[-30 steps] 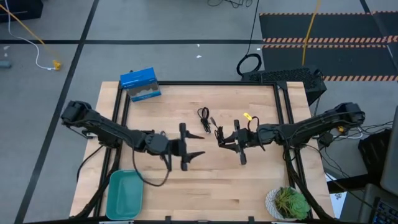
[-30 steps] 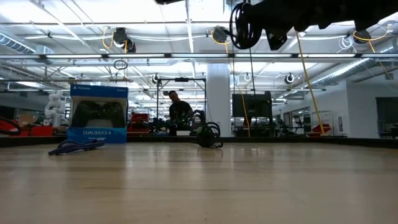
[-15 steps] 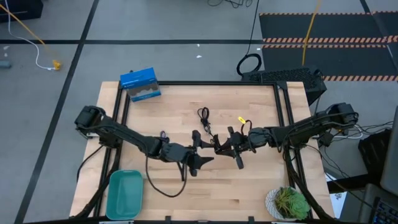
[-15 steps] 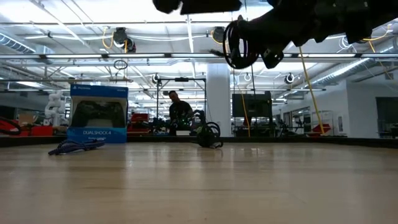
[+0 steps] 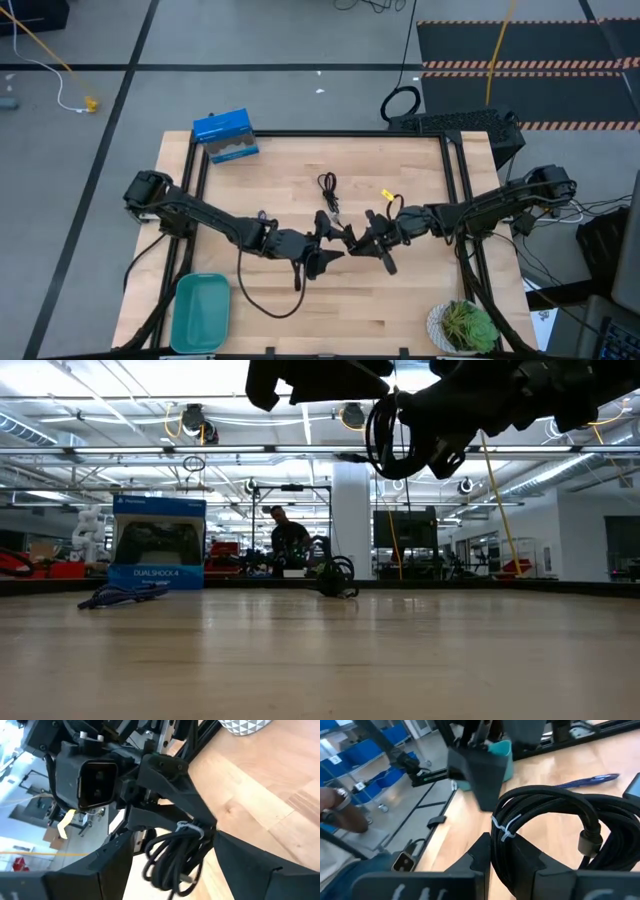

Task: Pick and place USB-C Cables
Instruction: Put the upper black cable into the blue basket

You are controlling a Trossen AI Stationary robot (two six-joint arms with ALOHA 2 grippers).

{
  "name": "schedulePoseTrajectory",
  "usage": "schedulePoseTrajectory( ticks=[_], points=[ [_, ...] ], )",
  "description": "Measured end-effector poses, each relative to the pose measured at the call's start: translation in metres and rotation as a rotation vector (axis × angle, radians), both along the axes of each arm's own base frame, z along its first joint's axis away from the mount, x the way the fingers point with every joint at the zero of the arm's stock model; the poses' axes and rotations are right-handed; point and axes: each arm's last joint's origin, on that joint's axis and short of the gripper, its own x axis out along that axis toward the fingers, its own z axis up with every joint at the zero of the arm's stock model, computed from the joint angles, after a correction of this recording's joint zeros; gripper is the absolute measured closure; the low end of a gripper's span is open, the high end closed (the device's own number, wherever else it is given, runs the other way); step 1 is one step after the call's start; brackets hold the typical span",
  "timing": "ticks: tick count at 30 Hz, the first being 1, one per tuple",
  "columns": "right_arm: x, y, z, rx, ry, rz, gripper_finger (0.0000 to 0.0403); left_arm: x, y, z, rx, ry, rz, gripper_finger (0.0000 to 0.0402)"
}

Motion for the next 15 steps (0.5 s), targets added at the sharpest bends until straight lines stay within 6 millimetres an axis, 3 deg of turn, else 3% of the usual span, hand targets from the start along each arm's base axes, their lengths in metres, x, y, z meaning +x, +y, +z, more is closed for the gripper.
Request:
schedulePoseTrajectory(
  ticks=[15],
  points=[
    [-0.0016,0.001,-0.0038,0.007,0.044,0.041,0.0367,0.0072,0.0062,-0.0034,0.018,-0.004,-0.124,0.0147]
  ],
)
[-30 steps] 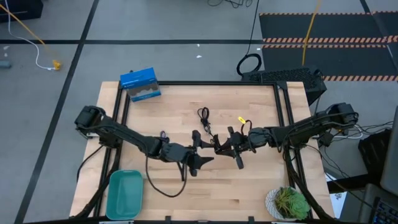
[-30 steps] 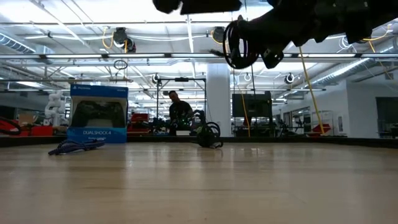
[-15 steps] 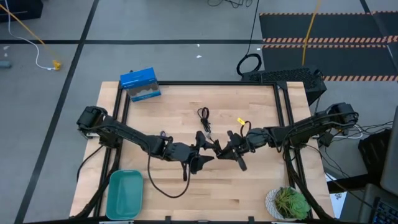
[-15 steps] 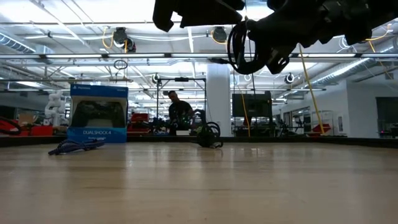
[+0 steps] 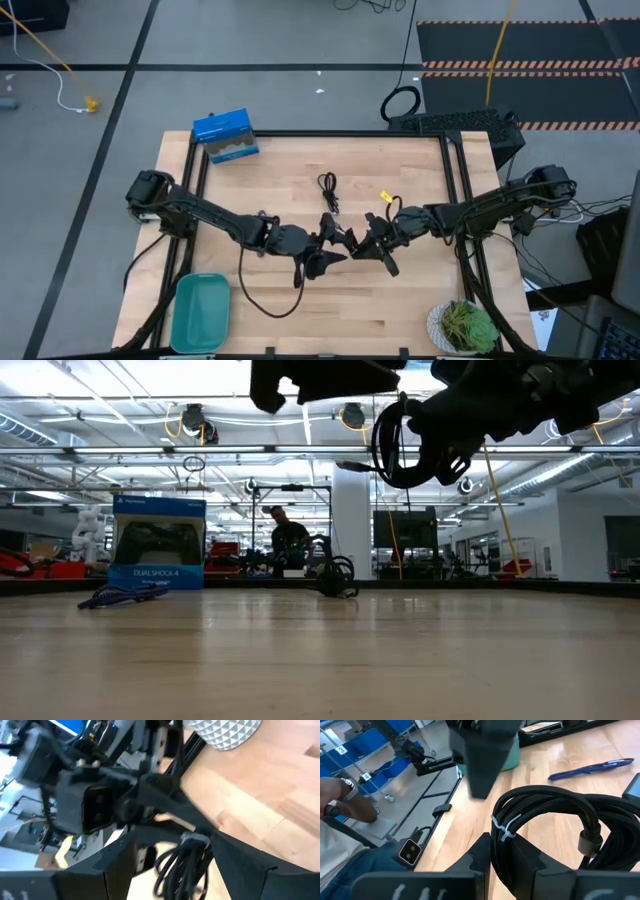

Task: Pick and place USB-C Cables
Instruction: Put the upper black cable into the blue basket

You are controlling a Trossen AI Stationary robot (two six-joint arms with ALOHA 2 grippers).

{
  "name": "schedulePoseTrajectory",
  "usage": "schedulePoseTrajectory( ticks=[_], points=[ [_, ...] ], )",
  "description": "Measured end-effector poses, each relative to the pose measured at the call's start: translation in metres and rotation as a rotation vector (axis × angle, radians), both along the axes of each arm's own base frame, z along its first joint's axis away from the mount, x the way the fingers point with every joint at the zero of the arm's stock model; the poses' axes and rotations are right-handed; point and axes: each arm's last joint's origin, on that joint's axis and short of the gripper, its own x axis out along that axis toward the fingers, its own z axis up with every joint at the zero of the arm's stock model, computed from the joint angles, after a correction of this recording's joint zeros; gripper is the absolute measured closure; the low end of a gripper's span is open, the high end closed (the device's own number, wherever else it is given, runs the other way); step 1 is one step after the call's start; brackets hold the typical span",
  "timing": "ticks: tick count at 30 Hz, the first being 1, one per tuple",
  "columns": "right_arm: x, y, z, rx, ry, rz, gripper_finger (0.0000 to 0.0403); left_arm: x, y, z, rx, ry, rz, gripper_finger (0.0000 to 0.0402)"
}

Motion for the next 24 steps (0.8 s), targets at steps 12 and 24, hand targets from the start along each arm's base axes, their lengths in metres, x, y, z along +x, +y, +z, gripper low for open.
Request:
schedulePoseTrajectory(
  ticks=[12,24],
  points=[
    [-0.001,0.001,-0.002,0.019,0.032,0.019,0.0367,0.012,0.007,-0.018,0.033,0.02,-0.042,0.017],
    [-0.002,0.001,-0.003,0.027,0.044,0.049,0.0367,0.015,0.012,-0.023,-0.052,0.033,-0.045,0.0245]
  ],
)
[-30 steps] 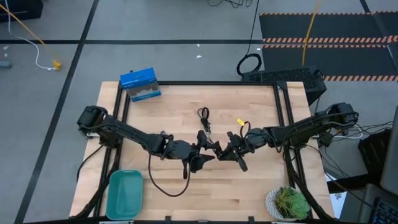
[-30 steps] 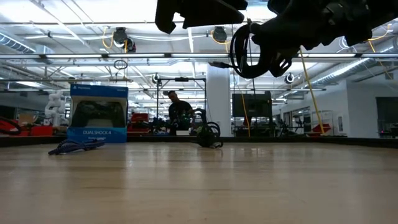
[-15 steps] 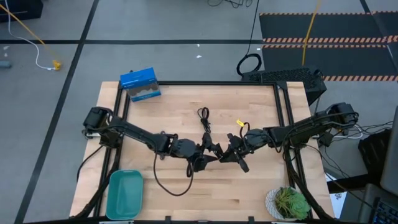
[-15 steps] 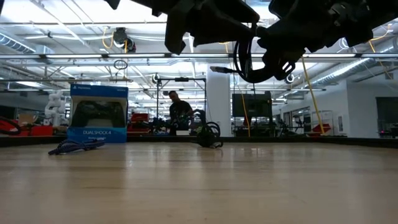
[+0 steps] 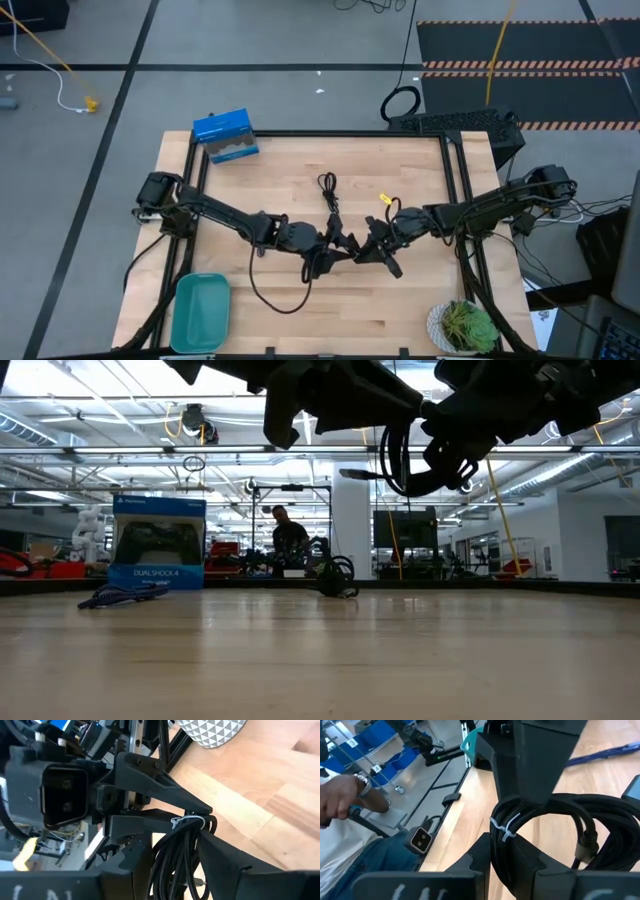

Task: Pick and place USB-C Cables
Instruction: Put the upper black cable into the blue basket

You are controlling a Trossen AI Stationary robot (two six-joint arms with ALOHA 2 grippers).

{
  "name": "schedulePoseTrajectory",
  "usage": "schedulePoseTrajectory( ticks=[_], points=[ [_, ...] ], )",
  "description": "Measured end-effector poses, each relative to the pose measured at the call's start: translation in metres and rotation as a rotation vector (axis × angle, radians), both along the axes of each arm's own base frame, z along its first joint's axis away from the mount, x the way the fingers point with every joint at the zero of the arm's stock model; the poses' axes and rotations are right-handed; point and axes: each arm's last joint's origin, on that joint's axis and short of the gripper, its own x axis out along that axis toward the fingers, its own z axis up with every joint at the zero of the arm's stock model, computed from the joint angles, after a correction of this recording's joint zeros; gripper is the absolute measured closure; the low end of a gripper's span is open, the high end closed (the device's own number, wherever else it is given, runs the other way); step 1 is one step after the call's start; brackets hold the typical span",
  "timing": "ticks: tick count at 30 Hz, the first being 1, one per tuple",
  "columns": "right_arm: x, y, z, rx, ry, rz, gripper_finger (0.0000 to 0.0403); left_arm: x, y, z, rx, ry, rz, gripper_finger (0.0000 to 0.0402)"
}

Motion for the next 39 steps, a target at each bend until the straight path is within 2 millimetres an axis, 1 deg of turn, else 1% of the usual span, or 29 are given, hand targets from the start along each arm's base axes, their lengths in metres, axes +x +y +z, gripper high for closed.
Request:
schedulePoseTrajectory(
  ticks=[3,8,11,14,20,24,27,33,35,37,39],
  points=[
    [0.0,0.0,0.0,0.004,0.001,0.01,0.0367,0.0,0.0,0.0,-0.043,-0.005,0.016,0.0232],
    [0.0,0.001,0.0,0.008,-0.003,0.021,0.0367,0.001,0.001,-0.001,-0.074,-0.001,0.027,0.0191],
    [0.0,0.001,0.001,0.008,-0.005,0.021,0.0367,0.002,0.0,-0.001,-0.098,0.004,-0.001,0.0181],
    [0.0,0.001,0.0,0.002,-0.007,0.029,0.0367,0.002,0.002,-0.001,-0.135,0.017,-0.023,0.0193],
    [0.0,0.001,0.001,-0.002,-0.011,0.047,0.0367,0.003,0.009,-0.003,-0.149,0.048,-0.034,0.0249],
    [0.0,0.001,0.001,-0.006,-0.025,0.055,0.0367,0.003,0.009,-0.003,-0.177,0.05,-0.034,0.0271],
    [0.0,0.002,0.002,-0.017,-0.034,0.061,0.0367,0.003,0.011,-0.003,-0.257,0.061,0.0,0.027],
    [0.0,0.002,0.002,-0.026,-0.046,0.064,0.0366,0.004,0.011,-0.002,-0.295,0.055,-0.007,0.0222],
    [0.0,0.002,0.002,-0.033,-0.05,0.066,0.0366,0.003,0.011,-0.002,-0.314,0.06,-0.015,0.0214],
    [0.0,0.002,0.002,-0.041,-0.053,0.069,0.0366,0.004,0.011,-0.002,-0.321,0.061,-0.015,0.0217],
    [0.0,0.002,0.002,-0.044,-0.054,0.07,0.0366,0.004,0.011,-0.002,-0.319,0.061,-0.025,0.0234]
  ],
)
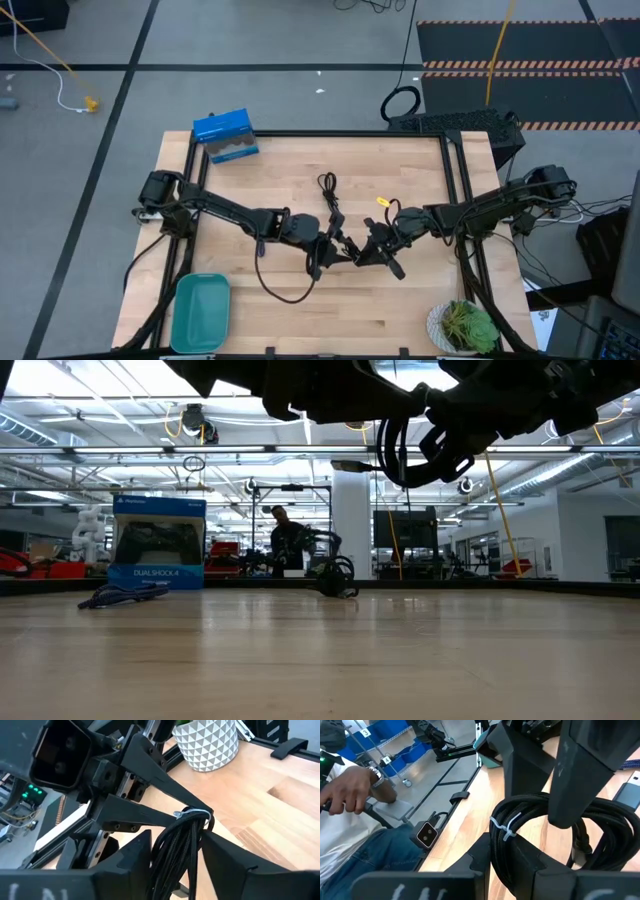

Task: Pick and place USB-C Cables
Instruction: Put the upper black cable into the blue basket

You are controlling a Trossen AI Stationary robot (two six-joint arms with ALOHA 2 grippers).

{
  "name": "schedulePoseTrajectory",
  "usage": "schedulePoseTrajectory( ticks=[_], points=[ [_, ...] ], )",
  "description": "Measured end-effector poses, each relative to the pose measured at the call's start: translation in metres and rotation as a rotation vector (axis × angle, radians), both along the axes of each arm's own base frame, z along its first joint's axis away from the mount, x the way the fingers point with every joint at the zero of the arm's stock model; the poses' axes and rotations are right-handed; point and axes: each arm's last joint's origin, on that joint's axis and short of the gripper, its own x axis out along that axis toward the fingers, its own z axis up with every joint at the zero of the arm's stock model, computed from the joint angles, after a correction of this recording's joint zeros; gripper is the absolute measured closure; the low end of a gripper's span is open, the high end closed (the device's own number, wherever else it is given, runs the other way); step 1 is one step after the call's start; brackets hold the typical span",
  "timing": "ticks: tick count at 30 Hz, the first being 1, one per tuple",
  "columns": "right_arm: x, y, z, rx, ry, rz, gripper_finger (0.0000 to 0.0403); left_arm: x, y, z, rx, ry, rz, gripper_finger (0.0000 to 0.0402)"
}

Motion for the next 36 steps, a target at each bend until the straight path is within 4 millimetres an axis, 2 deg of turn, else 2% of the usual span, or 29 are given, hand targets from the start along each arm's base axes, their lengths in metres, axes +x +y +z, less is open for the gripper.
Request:
schedulePoseTrajectory(
  ticks=[6,9,13,20,28,36],
  points=[
    [0.0,0.0,0.0,-0.018,-0.012,0.013,0.0366,0.0,-0.001,0.0,0.009,-0.007,-0.037,0.0307],
    [0.0,0.0,0.0,-0.019,-0.013,0.014,0.0366,0.0,-0.001,0.0,0.024,-0.013,-0.048,0.033],
    [0.0,0.0,0.0,-0.027,-0.017,0.017,0.0366,0.0,-0.001,0.0,0.024,-0.017,-0.048,0.0341],
    [0.0,0.0,0.0,-0.032,-0.021,0.018,0.0358,0.0,-0.001,0.001,0.025,-0.021,-0.047,0.0339],
    [0.0,-0.001,0.001,-0.024,-0.016,-0.006,0.0302,0.0,-0.001,0.002,0.031,-0.032,-0.043,0.0338],
    [-0.008,-0.002,0.01,0.024,0.003,-0.023,0.0209,-0.001,-0.005,0.005,0.043,-0.038,-0.06,0.0337]
  ],
)
